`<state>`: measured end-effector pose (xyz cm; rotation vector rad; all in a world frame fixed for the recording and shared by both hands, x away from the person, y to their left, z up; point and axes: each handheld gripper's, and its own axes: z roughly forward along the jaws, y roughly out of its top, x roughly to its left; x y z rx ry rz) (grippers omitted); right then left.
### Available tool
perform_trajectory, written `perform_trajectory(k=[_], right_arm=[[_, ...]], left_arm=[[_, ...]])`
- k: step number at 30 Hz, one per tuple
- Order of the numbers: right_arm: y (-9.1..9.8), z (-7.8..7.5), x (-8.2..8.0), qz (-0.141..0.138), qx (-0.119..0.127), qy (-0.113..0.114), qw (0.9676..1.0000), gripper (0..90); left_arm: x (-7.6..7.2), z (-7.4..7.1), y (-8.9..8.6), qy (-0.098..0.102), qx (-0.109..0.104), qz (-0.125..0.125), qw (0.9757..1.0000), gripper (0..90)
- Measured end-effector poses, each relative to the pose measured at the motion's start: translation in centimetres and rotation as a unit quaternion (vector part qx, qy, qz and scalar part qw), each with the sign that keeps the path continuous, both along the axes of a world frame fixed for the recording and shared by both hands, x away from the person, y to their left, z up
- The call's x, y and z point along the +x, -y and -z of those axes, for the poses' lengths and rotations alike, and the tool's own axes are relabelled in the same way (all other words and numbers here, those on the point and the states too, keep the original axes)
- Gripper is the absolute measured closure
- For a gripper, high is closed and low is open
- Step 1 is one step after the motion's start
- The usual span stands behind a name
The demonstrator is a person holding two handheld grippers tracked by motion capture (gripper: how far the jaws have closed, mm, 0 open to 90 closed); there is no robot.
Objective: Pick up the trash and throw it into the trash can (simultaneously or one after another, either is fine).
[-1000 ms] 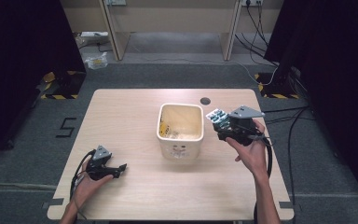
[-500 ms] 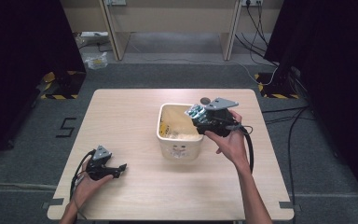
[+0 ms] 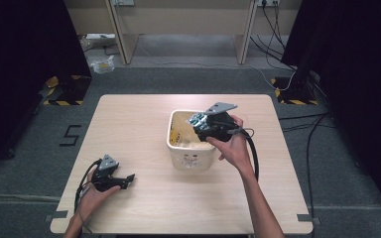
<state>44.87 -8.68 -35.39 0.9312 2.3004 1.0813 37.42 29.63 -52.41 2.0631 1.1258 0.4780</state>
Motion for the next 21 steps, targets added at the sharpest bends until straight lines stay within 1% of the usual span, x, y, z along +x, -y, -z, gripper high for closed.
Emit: perform_trajectory(k=[1,4,7,8,11,12,15,16,17,19,20,21], right_arm=[[-0.4,0.2,0.3,-0.005,0.001,-0.005,1.0,34.8],[-0.9,0.4,0.5,-0.008,-0.001,-0.011,0.9999,34.8],[-1.8,0.8,1.0,-0.013,-0.011,-0.022,0.9996,34.7],[-1.8,0.8,1.0,-0.013,-0.011,-0.022,0.9996,34.7],[-2.2,1.2,1.4,-0.016,-0.01,-0.037,0.9991,34.7],[-2.3,1.3,1.6,-0.017,-0.015,-0.037,0.9991,34.7],[-3.0,1.7,1.7,-0.02,-0.026,-0.051,0.9982,34.7],[-3.0,1.7,1.7,-0.02,-0.026,-0.051,0.9982,34.7],[-3.3,1.8,1.7,-0.025,-0.031,-0.055,0.9977,34.7],[-3.4,1.9,1.8,-0.028,-0.034,-0.056,0.9975,34.7],[-3.6,2.0,1.7,-0.026,-0.035,-0.062,0.9971,34.7],[-3.9,2.1,1.8,-0.032,-0.039,-0.064,0.9967,34.7]], left_arm=[[0.0,0.0,0.0,0.0,-0.001,0.0,1.0,14.7],[0.0,0.0,0.0,0.0,0.0,0.0,1.0,14.7],[0.0,0.0,0.0,0.0,0.0,0.0,1.0,14.7],[0.0,0.0,0.0,0.0,0.0,0.0,1.0,14.7],[0.0,0.0,0.0,0.0,0.0,0.0,1.0,14.7],[0.0,0.0,0.0,0.0,0.0,0.0,1.0,14.7],[0.0,0.0,0.0,0.0,0.0,0.0,1.0,14.7],[0.0,0.0,0.0,0.0,0.0,0.0,1.0,14.7],[0.0,0.0,0.0,0.0,0.0,0.0,1.0,14.7],[0.0,0.0,0.0,0.0,0.0,0.0,1.0,14.7],[0.0,0.0,0.0,0.0,0.0,0.0,1.0,14.7],[0.0,0.0,0.0,0.0,0.0,0.0,1.0,14.7]])
